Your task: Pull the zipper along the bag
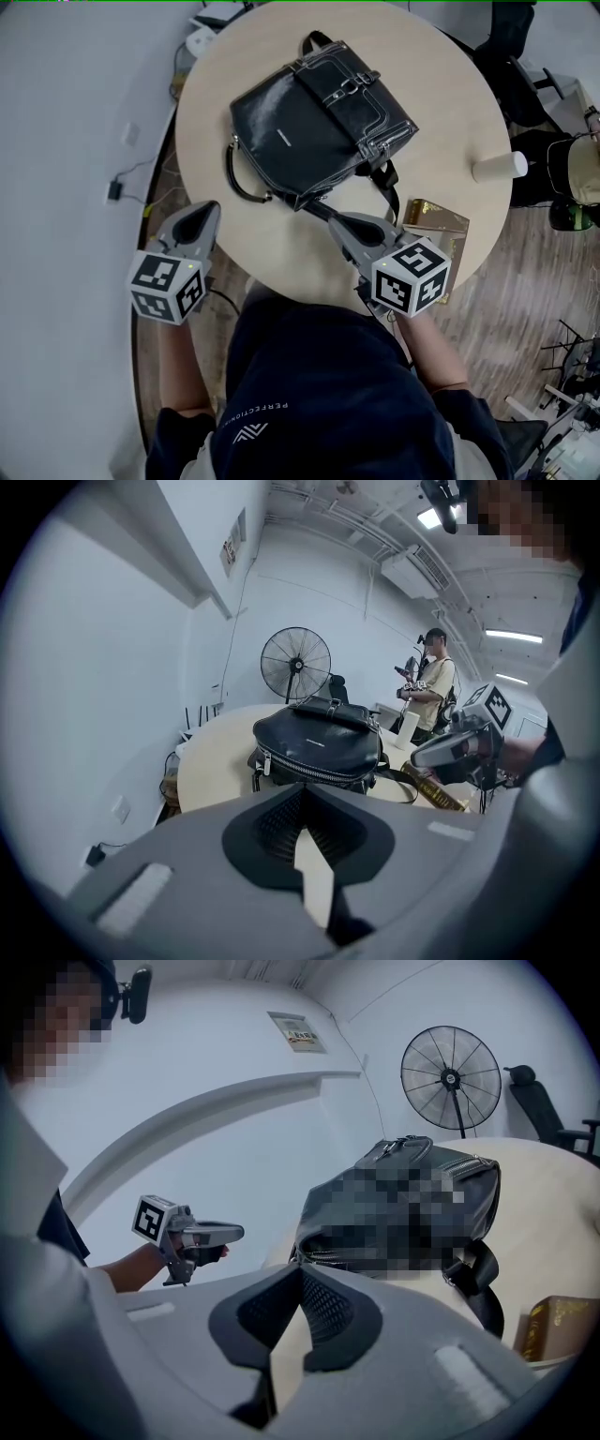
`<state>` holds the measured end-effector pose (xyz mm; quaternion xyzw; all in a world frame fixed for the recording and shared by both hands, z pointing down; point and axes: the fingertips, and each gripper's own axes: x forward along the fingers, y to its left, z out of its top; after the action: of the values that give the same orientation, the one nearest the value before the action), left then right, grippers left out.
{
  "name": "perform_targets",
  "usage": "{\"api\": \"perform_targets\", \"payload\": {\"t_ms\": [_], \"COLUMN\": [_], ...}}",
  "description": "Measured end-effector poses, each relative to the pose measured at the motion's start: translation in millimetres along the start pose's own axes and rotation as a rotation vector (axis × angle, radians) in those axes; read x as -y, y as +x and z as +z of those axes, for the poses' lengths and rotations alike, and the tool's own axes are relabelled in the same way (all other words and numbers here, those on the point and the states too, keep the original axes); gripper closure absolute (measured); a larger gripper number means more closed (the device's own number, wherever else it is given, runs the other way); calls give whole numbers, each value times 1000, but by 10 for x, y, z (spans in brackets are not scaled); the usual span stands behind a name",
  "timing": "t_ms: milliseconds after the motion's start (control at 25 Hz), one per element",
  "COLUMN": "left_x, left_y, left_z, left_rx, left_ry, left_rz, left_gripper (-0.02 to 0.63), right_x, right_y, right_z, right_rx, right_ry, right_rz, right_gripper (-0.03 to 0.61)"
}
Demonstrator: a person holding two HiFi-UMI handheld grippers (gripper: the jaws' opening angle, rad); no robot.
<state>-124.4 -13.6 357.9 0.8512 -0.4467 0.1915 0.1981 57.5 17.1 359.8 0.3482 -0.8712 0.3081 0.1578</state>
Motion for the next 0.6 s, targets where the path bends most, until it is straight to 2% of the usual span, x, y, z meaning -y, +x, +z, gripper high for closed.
{"api": "perform_targets", "payload": {"t_ms": [600], "left_x": [-36], "left_y": [32], "left_z": [-13], "left_rx": [-12], "left_ry": [12], "left_rz": [4], "left_gripper": [594], "right_x": [-17], "right_y": [-20], "right_z": [-27], "right_rx": [14], "right_ry": [21], "right_rz": [-13], "right_gripper": [577]}}
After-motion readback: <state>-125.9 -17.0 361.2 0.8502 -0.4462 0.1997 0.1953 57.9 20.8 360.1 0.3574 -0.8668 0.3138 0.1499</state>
